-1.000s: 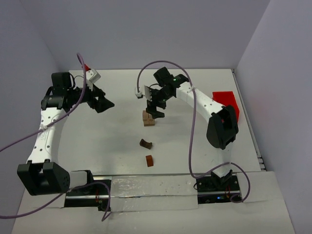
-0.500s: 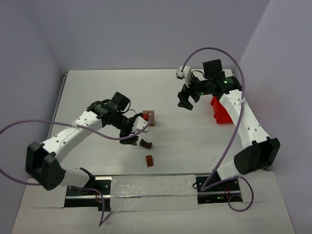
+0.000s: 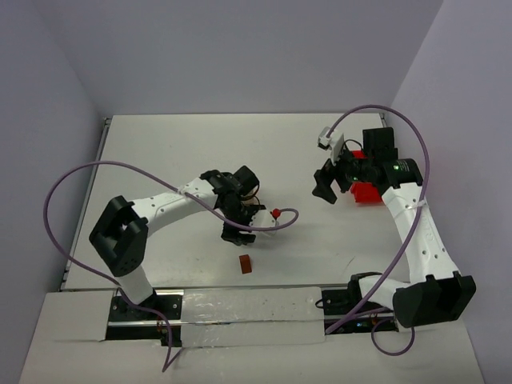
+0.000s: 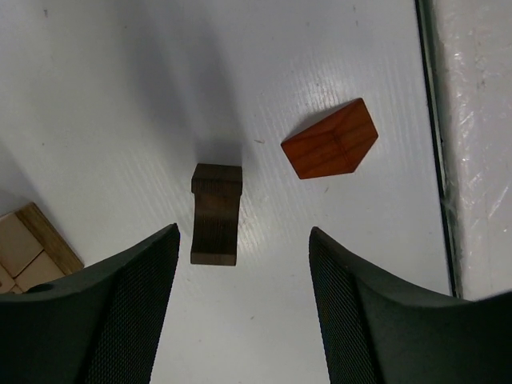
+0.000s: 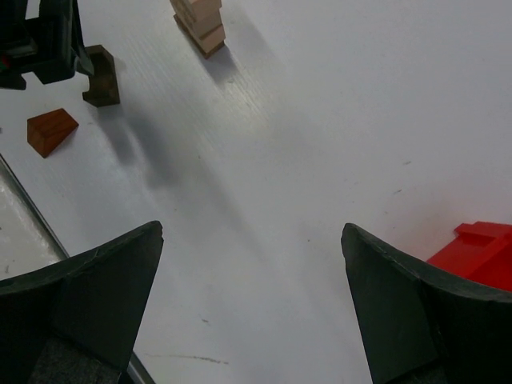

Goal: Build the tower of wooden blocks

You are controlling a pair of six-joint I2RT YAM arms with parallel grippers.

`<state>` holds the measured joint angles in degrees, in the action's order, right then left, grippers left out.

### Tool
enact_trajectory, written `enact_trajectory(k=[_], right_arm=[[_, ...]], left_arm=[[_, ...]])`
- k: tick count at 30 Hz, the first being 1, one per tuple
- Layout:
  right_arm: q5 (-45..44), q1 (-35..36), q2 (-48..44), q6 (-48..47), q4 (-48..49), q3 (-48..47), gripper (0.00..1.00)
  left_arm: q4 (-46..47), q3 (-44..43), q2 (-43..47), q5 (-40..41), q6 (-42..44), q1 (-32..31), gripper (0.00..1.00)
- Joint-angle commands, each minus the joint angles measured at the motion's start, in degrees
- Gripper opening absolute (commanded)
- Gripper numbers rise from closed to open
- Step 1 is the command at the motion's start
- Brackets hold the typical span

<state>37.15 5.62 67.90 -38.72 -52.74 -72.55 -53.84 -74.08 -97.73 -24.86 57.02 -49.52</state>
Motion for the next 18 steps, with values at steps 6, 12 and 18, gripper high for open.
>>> enact_trajectory(k=[6,12,18], right_arm=[[-0.23,-2.8,-6.9,2.33,0.35,5.4,1.0],[-0.9,-4.03,-9.74,2.9,-0.12,7.82,1.0],[-1.17,-4.46,-11.92,3.48,-0.51,9.34,1.0]], left_arm=[[5.06,-2.82,-5.89,9.91,-5.58,-4.94,0.7],[5.97,-4.13,-9.78,16.25,-8.56,-6.98,0.68],[5.59,-5.17,-12.44,20.12,-9.93,-8.94,0.66]])
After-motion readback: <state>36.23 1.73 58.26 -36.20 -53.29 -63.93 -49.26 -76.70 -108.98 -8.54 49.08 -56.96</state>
